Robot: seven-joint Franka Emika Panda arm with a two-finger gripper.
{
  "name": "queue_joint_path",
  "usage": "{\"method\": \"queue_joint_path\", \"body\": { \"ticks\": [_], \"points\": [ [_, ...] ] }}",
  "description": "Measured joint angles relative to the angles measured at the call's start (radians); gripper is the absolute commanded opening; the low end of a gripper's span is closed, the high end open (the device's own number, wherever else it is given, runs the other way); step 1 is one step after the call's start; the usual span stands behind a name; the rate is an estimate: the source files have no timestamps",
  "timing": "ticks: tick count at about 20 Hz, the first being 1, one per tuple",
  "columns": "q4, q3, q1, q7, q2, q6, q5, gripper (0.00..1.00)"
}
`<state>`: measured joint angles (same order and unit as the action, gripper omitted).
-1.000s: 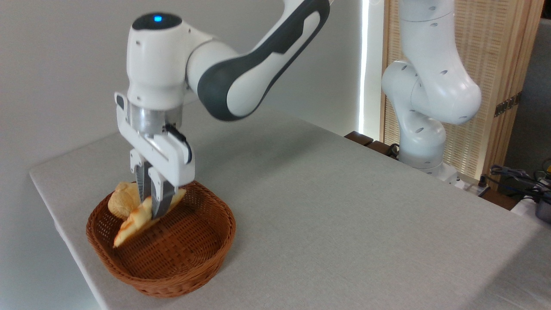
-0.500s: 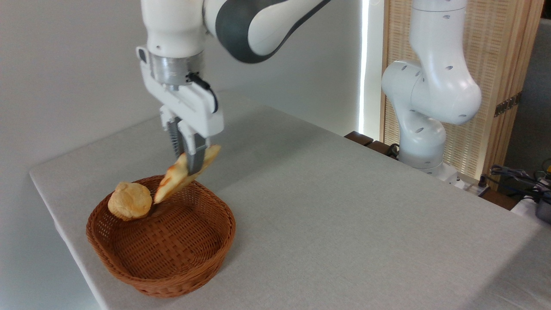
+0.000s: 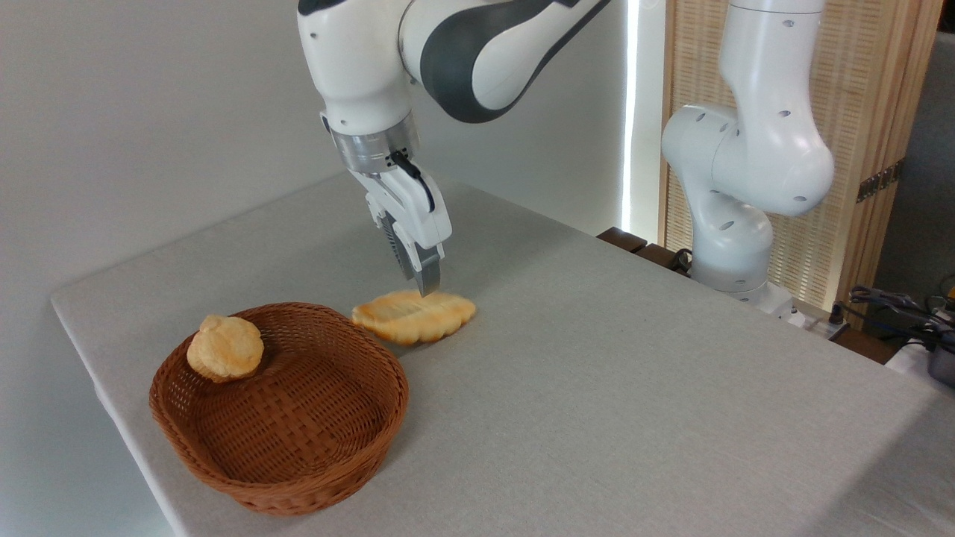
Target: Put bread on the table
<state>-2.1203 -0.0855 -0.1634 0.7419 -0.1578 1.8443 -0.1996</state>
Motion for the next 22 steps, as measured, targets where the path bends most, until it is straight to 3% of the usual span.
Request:
{"method": "queue_joint_path", "body": {
  "ticks": [7,11,16,22],
  "points": [
    [-0.005,-0.015,-0.002,0.001,0.007,0.005,0.0,1.0],
    [0.066,-0.011,0.002,-0.002,-0.009,0.011,0.0,1.0],
    [0.194,0.012,0.034,-0.05,-0.026,-0.013,0.078,1.0],
    [0.231,0.076,0.047,-0.119,-0.022,-0.044,0.091,1.0]
  ]
}}
